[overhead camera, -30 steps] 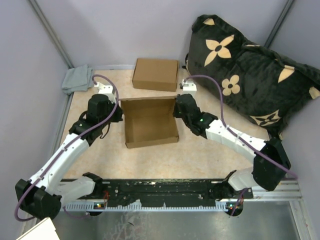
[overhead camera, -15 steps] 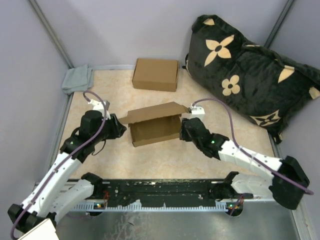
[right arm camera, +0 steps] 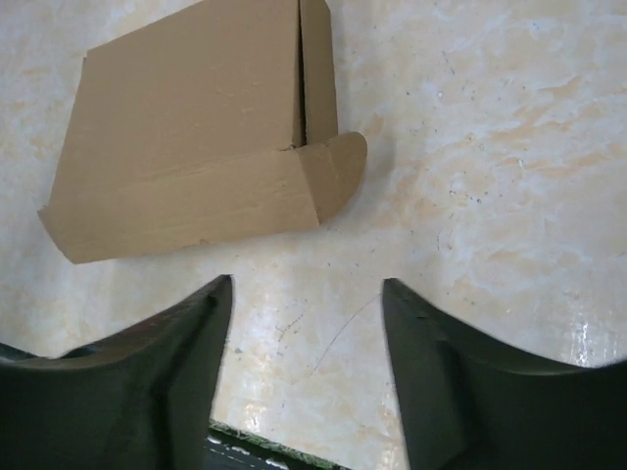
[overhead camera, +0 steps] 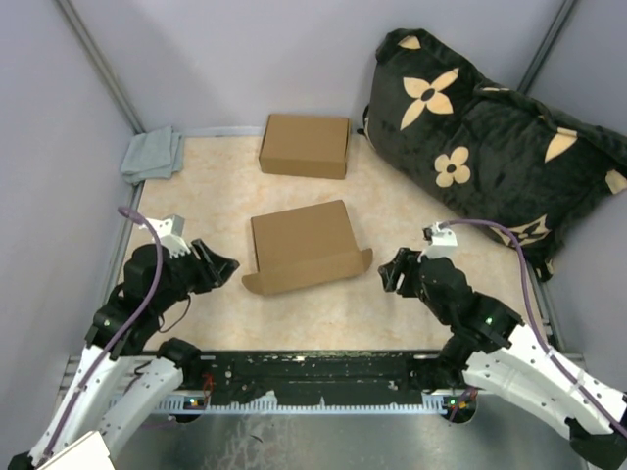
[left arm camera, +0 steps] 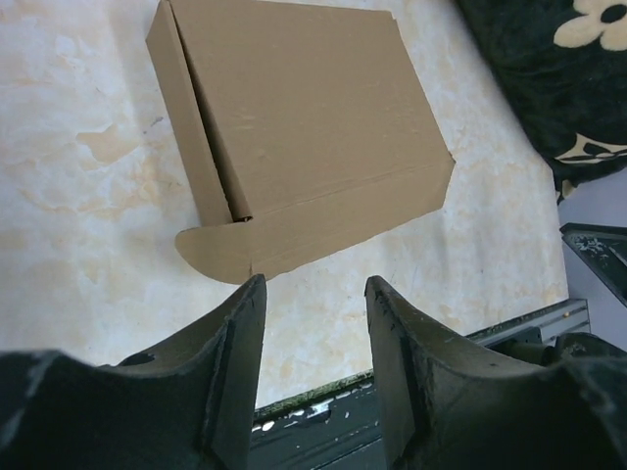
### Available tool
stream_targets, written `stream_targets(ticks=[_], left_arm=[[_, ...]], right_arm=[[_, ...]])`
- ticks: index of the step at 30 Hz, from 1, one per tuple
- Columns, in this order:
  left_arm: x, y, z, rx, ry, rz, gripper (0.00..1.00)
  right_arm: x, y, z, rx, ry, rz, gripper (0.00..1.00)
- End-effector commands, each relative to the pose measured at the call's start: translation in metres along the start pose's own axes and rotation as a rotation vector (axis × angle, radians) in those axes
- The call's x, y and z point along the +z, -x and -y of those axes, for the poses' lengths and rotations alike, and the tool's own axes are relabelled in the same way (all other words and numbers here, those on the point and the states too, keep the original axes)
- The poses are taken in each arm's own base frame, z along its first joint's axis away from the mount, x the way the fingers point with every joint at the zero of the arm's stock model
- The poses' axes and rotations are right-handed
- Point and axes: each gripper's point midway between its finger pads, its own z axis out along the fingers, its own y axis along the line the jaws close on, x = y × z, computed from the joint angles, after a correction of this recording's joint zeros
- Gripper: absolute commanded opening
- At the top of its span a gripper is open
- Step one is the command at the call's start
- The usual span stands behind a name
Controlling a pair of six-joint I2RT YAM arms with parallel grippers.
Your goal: Fold the paper box
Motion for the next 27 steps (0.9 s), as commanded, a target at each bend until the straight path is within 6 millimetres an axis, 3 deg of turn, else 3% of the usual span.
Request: stream_targets(ticks=[1,4,7,12,19,22,27], left_arm=[[0.026,-0.006,0.005,-0.012,-0.008,-0.067,0.52],[0.054,-0.014,-0.003,0.009,0.03,-0.117,0.53],[0.079,-0.02,-0.018,0.027,0.084,-0.133,0.54],[0.109,-0.025,-0.042,0.068,0.19,-0.146,0.55],[0.149,-0.023,-0.061,0.121,0.273,-0.148,0.56],[0.17,-0.028,-0.067,0.135,0.295,-0.177,0.56],[0.206,-0.04,-0.072,0.136,0.346,-0.303,0.53]], right_arm=[[0.01,0.02,-0.017,-0.065,-0.008,0.012,0.68],[0.045,0.022,-0.029,-0.12,-0.002,-0.032,0.76],[0.087,0.023,-0.035,-0.092,0.056,-0.093,0.78],[0.128,0.033,-0.032,-0.129,0.048,-0.097,0.78],[0.181,0.027,-0.022,-0.154,0.045,-0.195,0.78],[0.202,0.019,-0.018,-0.172,0.042,-0.259,0.78],[0.225,-0.023,-0.007,-0.18,0.035,-0.43,0.72]])
